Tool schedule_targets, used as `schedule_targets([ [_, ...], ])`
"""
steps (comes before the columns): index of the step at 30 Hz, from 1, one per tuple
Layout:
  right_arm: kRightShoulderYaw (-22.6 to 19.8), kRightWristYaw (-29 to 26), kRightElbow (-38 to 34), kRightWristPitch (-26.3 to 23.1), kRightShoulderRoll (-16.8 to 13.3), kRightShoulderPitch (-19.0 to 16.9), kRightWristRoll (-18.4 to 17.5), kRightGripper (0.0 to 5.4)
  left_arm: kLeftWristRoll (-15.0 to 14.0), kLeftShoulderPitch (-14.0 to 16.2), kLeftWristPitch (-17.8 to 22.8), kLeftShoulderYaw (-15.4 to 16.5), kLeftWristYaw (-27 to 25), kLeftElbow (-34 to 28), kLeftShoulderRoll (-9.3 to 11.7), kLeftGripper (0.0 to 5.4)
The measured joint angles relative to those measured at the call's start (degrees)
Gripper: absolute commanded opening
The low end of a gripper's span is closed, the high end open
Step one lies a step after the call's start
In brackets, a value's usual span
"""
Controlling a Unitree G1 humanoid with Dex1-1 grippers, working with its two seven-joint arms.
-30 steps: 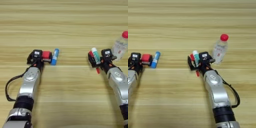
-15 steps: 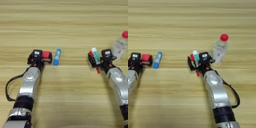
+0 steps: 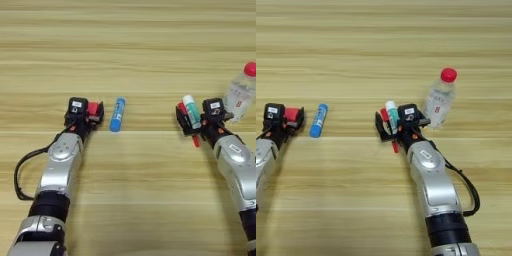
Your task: Move the objects on the table
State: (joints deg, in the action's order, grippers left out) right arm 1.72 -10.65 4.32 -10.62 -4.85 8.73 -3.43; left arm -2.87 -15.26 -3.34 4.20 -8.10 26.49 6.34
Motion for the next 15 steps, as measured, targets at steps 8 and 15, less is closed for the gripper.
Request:
schedule_targets([
  [8, 0.0, 0.0, 0.0, 0.0, 0.0, 0.0, -0.1, 5.4, 0.0, 0.0, -0.1, 0.1, -0.1, 0.0, -0.1, 2.27],
  [15, 0.0, 0.1, 0.0, 0.0, 0.1, 0.0, -0.1, 5.4, 0.0, 0.0, -0.1, 0.1, -0.1, 0.0, -0.1, 2.24],
])
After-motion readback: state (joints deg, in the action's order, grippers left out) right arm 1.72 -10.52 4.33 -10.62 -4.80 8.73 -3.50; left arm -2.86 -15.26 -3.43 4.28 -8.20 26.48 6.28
